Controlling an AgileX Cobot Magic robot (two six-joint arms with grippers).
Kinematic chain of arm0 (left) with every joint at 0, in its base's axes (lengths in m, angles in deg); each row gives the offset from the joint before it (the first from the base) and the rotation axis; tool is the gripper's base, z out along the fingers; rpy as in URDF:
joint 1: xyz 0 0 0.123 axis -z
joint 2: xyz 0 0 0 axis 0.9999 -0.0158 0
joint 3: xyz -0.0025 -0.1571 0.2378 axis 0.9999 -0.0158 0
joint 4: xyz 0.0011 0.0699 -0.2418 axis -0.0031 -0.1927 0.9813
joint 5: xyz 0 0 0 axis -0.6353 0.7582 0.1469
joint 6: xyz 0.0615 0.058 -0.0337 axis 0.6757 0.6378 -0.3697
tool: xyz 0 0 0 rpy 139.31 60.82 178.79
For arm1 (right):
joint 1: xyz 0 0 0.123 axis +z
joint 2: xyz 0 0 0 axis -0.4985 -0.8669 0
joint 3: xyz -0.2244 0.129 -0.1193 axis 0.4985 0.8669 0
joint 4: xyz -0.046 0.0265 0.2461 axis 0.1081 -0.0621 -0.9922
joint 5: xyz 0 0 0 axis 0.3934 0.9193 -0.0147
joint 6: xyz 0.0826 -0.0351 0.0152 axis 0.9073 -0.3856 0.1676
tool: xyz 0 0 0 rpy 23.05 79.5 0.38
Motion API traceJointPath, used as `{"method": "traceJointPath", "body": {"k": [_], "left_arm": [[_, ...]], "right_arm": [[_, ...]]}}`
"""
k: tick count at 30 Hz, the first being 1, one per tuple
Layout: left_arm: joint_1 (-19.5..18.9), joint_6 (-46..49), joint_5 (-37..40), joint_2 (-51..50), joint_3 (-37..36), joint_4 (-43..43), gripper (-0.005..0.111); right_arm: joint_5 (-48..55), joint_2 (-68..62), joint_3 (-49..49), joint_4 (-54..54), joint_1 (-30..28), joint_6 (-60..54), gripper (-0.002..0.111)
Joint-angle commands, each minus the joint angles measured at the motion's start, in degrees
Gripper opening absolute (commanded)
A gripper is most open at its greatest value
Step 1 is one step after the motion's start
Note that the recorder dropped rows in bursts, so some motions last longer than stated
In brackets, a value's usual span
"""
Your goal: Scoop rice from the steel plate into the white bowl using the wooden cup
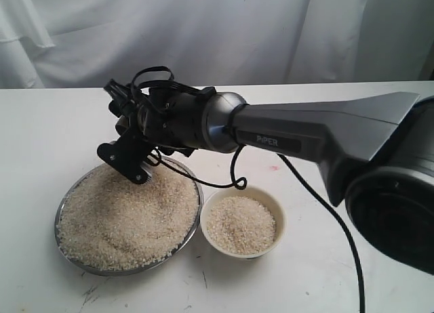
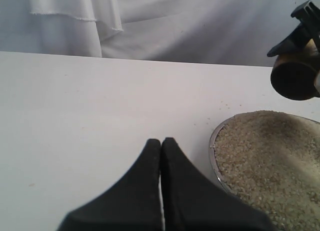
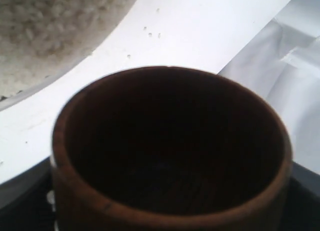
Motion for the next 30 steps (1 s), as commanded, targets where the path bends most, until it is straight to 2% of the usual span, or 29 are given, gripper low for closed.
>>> {"method": "traceJointPath", "body": {"k": [1,12,30], "left_arm": [[-0.11,0.00,-0.40,0.24,-0.28,0.09,0.000],[-0.11,0.00,-0.40,0.24,-0.28,0.09,0.000],[-0.11,0.00,-0.40,0.24,-0.28,0.09,0.000]], "right_arm": [[0.29,0.21,-0.73,1.23,0.93,0.41,0.000],[0.83,-3.86,-4.71,3.69,2.78,1.11,0.000],[3.42,-6.25,-4.70,3.62,4.64,1.24,0.000]]}}
